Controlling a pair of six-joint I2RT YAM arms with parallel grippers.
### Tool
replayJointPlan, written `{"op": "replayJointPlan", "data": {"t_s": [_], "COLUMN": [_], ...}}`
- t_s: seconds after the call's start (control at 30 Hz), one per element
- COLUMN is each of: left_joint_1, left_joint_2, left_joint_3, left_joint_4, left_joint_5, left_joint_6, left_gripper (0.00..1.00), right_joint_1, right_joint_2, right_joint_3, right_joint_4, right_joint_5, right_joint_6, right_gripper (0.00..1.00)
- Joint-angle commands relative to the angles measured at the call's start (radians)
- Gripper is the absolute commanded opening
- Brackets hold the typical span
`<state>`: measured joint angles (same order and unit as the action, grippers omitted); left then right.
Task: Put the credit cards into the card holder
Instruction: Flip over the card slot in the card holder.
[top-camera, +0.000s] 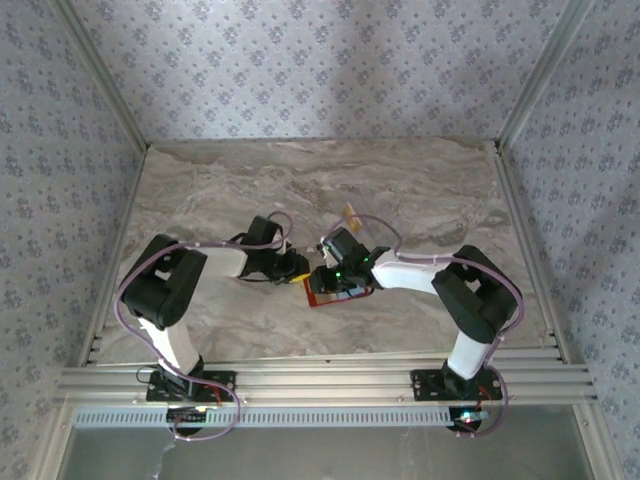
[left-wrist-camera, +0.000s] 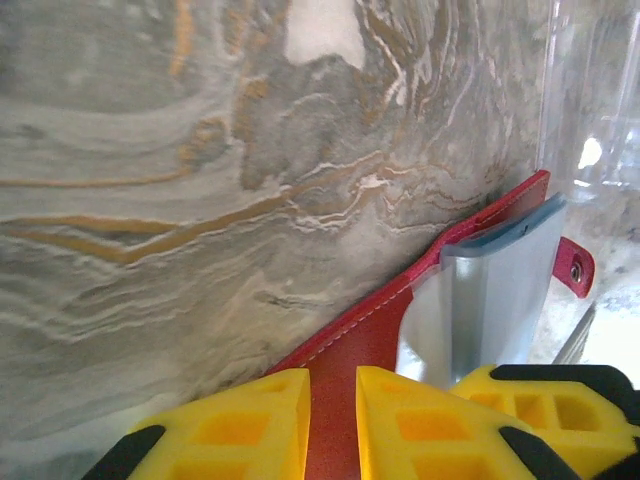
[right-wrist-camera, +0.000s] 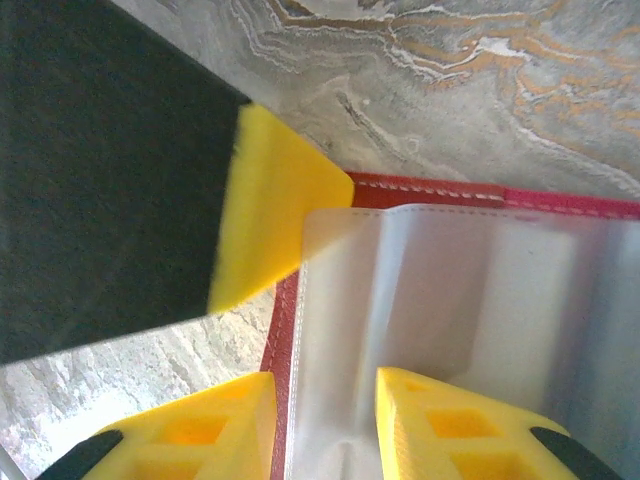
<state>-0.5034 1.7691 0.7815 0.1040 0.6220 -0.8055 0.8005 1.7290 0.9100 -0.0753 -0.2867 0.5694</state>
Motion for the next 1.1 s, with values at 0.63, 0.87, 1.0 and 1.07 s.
{"op": "replayJointPlan", "data": {"t_s": [0.63, 0.87, 1.0, 1.07], "left_joint_1": [0.027, -0.024, -0.035, -0.039], "left_joint_2": [-0.184, -0.196, -0.171, -0.155], "left_joint_3": [-0.058, -0.022, 0.006, 0.017], "left_joint_4": [-0.061, -0.121, -0.183, -0.201], "left_joint_5": [-0.13, -0.178, -0.217, -0.223], "left_joint_6": [0.032, 0.075, 0.096, 0.102], "left_gripper": [0.3, 0.35, 0.32, 0.3], "right_joint_1": [-0.004, -0.014, -0.021, -0.023], "right_joint_2": [0.064, 0.063, 0.051, 0.04], "right_joint_3": [0.001, -0.023, -0.034, -0.04], "right_joint_4": [0.132, 0.201, 0.212, 0.212], "right_joint_5": [-0.118, -0.151, -0.146, -0.138], "right_joint_6": [0.078, 0.124, 0.135, 0.138], "right_gripper": [0.4, 0.41, 0.41, 0.41]}}
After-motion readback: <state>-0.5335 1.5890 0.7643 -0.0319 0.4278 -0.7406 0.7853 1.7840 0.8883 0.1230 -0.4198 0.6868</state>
